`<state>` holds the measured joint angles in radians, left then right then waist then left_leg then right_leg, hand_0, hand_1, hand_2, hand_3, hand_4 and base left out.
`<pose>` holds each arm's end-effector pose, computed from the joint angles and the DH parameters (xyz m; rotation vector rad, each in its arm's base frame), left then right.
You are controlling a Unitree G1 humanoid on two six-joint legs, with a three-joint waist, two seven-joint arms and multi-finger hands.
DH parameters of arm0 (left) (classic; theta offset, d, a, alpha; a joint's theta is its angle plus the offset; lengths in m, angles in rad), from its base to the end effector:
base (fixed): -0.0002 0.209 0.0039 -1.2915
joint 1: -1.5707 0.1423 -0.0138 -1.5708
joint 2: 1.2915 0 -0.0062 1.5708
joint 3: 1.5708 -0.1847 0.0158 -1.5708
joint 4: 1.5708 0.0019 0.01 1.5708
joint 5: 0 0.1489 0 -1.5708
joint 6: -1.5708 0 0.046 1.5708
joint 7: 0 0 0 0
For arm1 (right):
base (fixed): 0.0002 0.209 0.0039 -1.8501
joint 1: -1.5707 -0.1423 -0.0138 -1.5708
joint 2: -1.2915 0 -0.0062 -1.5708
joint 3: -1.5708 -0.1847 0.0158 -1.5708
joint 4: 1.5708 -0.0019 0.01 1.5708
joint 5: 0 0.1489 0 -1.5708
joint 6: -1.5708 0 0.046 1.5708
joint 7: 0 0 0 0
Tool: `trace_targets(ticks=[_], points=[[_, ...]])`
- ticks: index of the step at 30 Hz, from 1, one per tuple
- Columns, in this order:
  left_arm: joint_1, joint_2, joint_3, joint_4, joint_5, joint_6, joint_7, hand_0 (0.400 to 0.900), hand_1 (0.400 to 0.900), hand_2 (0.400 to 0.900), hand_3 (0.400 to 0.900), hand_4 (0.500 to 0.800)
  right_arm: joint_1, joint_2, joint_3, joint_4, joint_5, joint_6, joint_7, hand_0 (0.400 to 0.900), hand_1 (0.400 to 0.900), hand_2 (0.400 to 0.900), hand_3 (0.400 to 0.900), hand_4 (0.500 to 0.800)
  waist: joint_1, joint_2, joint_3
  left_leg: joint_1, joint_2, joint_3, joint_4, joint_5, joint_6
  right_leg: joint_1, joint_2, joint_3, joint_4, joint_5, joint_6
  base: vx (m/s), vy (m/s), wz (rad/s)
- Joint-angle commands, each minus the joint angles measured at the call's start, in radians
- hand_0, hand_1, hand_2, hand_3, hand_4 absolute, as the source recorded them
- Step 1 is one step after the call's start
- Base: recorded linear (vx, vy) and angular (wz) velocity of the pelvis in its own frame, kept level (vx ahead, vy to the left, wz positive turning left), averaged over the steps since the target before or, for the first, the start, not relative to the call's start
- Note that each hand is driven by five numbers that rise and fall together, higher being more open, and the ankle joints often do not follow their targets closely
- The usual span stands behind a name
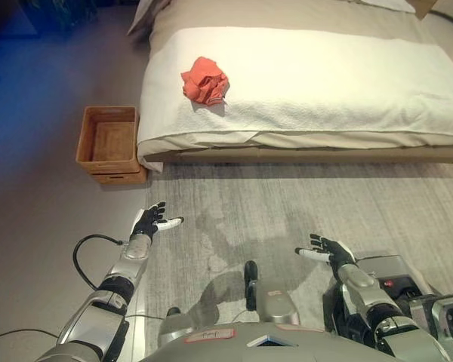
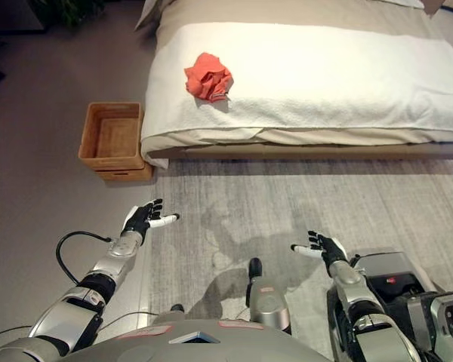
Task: Put the clothes on the bed into the basket.
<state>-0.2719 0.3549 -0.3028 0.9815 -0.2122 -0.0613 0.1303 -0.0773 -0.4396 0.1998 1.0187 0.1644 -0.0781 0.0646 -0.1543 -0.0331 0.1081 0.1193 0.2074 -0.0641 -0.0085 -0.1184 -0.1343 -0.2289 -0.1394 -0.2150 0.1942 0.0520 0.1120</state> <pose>0.2113 0.2254 -0.0609 0.3494 0.6630 0.0893 0.1425 -0.2761 -0.0819 -0.3294 0.8851 -0.0472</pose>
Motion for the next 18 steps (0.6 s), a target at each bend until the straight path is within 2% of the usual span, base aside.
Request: trace_targets(ticks=[1,2,3,5,6,8,9,10,11,12,13,14,15,16,17,18], points=[[-0.129,0.046,-0.002,-0.031,-0.036,-0.070,0.043,0.900,0.900,0.900,0.900,0.800,-0.055,-0.074,-0.023,-0.017,0.053,-0.072,-0.043,0.900,0.900,0.900,0.900,0.800,0.003,0.004,0.004,0.198,-0.006,-0.016,0.110,0.209,-0.019,-0.178,0.003,0.061,-0.049,0.189,0.056,0.17,-0.123,0.17],[-0.129,0.045,-0.001,-0.031,-0.037,-0.070,0.043,0.900,0.900,0.900,0.900,0.800,-0.056,-0.074,-0.023,-0.016,0.054,-0.073,-0.042,0.900,0.900,0.900,0.900,0.800,0.002,0.005,0.002,0.195,-0.005,-0.018,0.111,0.208,-0.019,-0.179,0.003,0.059,-0.049,0.188,0.056,0.28,-0.234,0.19],[-0.146,0.049,-0.009,-0.039,-0.046,-0.069,0.042,0.900,0.900,0.900,0.900,0.800,-0.063,-0.081,-0.012,0.003,0.059,-0.073,-0.043,0.900,0.900,0.900,0.900,0.800,0.000,0.003,0.005,0.136,0.007,-0.008,0.215,0.300,-0.025,-0.145,0.032,0.071,-0.051,0.148,0.022,0.30,-0.280,0.14],[-0.162,0.053,-0.018,-0.033,-0.043,-0.066,0.037,0.900,0.900,0.900,0.900,0.800,-0.063,-0.094,-0.009,0.016,0.064,-0.074,-0.048,0.900,0.900,0.900,0.900,0.800,0.006,-0.011,0.016,0.055,0.011,-0.007,0.385,0.353,-0.011,-0.088,0.073,0.102,-0.065,0.108,-0.025,0.38,-0.376,0.09],[-0.166,0.056,-0.020,-0.035,-0.039,-0.063,0.032,0.900,0.900,0.900,0.900,0.800,-0.055,-0.098,-0.010,0.016,0.067,-0.075,-0.048,0.900,0.900,0.900,0.900,0.800,0.015,-0.028,0.027,0.002,0.000,-0.009,0.488,0.374,-0.002,-0.055,0.088,0.121,-0.074,0.087,-0.050,0.34,-0.363,0.00],[-0.181,0.056,-0.028,-0.018,-0.037,-0.058,0.024,0.900,0.900,0.900,0.900,0.800,-0.053,-0.109,-0.011,0.024,0.064,-0.070,-0.045,0.900,0.900,0.900,0.900,0.800,0.036,-0.056,0.044,-0.079,-0.041,-0.010,0.598,0.353,0.027,0.007,0.105,0.149,-0.088,0.063,-0.077,0.29,-0.313,-0.01],[-0.194,0.051,-0.035,-0.009,-0.041,-0.058,0.025,0.900,0.900,0.900,0.900,0.800,-0.058,-0.115,-0.009,0.028,0.061,-0.067,-0.048,0.900,0.900,0.900,0.900,0.800,0.045,-0.071,0.058,-0.153,-0.049,0.009,0.620,0.333,0.042,0.042,0.101,0.156,-0.103,0.058,-0.079,0.23,-0.224,-0.09],[-0.201,0.048,-0.042,-0.001,-0.042,-0.058,0.022,0.900,0.900,0.900,0.900,0.800,-0.062,-0.117,-0.009,0.028,0.062,-0.065,-0.047,0.900,0.900,0.900,0.900,0.800,0.063,-0.090,0.073,-0.231,-0.072,0.015,0.644,0.306,0.057,0.064,0.099,0.170,-0.112,0.057,-0.081,0.21,-0.172,-0.23],[-0.207,0.049,-0.045,0.003,-0.044,-0.059,0.024,0.900,0.900,0.900,0.900,0.800,-0.071,-0.120,-0.005,0.032,0.061,-0.063,-0.050,0.900,0.900,0.900,0.900,0.800,0.086,-0.108,0.088,-0.325,-0.106,0.014,0.634,0.266,0.070,0.086,0.095,0.183,-0.122,0.054,-0.078,0.19,-0.108,-0.44],[-0.209,0.053,-0.047,0.006,-0.048,-0.059,0.027,0.900,0.900,0.900,0.900,0.800,-0.084,-0.124,0.004,0.031,0.060,-0.063,-0.051,0.900,0.900,0.900,0.900,0.800,0.107,-0.121,0.102,-0.401,-0.121,0.005,0.618,0.245,0.073,0.107,0.095,0.202,-0.129,0.052,-0.071,0.21,-0.052,-0.55],[-0.203,0.059,-0.041,0.003,-0.051,-0.060,0.027,0.900,0.900,0.900,0.900,0.800,-0.090,-0.125,0.007,0.025,0.057,-0.062,-0.050,0.900,0.900,0.900,0.900,0.800,0.119,-0.132,0.102,-0.445,-0.119,-0.008,0.557,0.267,0.066,0.118,0.094,0.212,-0.134,0.053,-0.064,0.16,-0.012,-0.44],[-0.202,0.059,-0.041,0.002,-0.051,-0.059,0.027,0.900,0.900,0.900,0.900,0.800,-0.089,-0.125,0.008,0.025,0.057,-0.062,-0.051,0.900,0.900,0.900,0.900,0.800,0.123,-0.130,0.107,-0.439,-0.114,-0.006,0.563,0.258,0.065,0.125,0.098,0.215,-0.135,0.050,-0.064,0.31,0.056,-0.71],[-0.182,0.067,-0.029,0.000,-0.057,-0.063,0.026,0.900,0.900,0.900,0.900,0.800,-0.095,-0.124,0.014,0.016,0.049,-0.064,-0.050,0.900,0.900,0.900,0.900,0.800,0.155,-0.120,0.106,-0.487,-0.113,-0.037,0.418,0.306,0.047,0.153,0.122,0.235,-0.137,0.039,-0.060,0.38,0.089,-0.79],[-0.169,0.071,-0.022,-0.002,-0.056,-0.066,0.025,0.900,0.900,0.900,0.900,0.800,-0.098,-0.123,0.017,0.006,0.042,-0.065,-0.047,0.900,0.900,0.900,0.900,0.800,0.176,-0.106,0.107,-0.491,-0.108,-0.044,0.297,0.330,0.038,0.179,0.145,0.248,-0.139,0.026,-0.059,0.39,0.078,-0.79],[-0.167,0.071,-0.021,-0.003,-0.056,-0.065,0.025,0.900,0.900,0.900,0.900,0.800,-0.097,-0.124,0.018,0.005,0.042,-0.065,-0.047,0.900,0.900,0.900,0.900,0.800,0.181,-0.111,0.115,-0.466,-0.109,-0.036,0.278,0.332,0.037,0.192,0.141,0.253,-0.139,0.021,-0.060,0.40,0.066,-0.71],[-0.138,0.072,-0.001,0.002,-0.056,-0.066,0.015,0.900,0.900,0.900,0.900,0.800,-0.092,-0.124,0.023,-0.007,0.019,-0.068,-0.041,0.900,0.900,0.900,0.900,0.800,0.202,-0.093,0.103,-0.459,-0.088,-0.031,0.136,0.373,0.027,0.238,0.170,0.274,-0.140,-0.005,-0.063,0.38,0.053,-0.73]])
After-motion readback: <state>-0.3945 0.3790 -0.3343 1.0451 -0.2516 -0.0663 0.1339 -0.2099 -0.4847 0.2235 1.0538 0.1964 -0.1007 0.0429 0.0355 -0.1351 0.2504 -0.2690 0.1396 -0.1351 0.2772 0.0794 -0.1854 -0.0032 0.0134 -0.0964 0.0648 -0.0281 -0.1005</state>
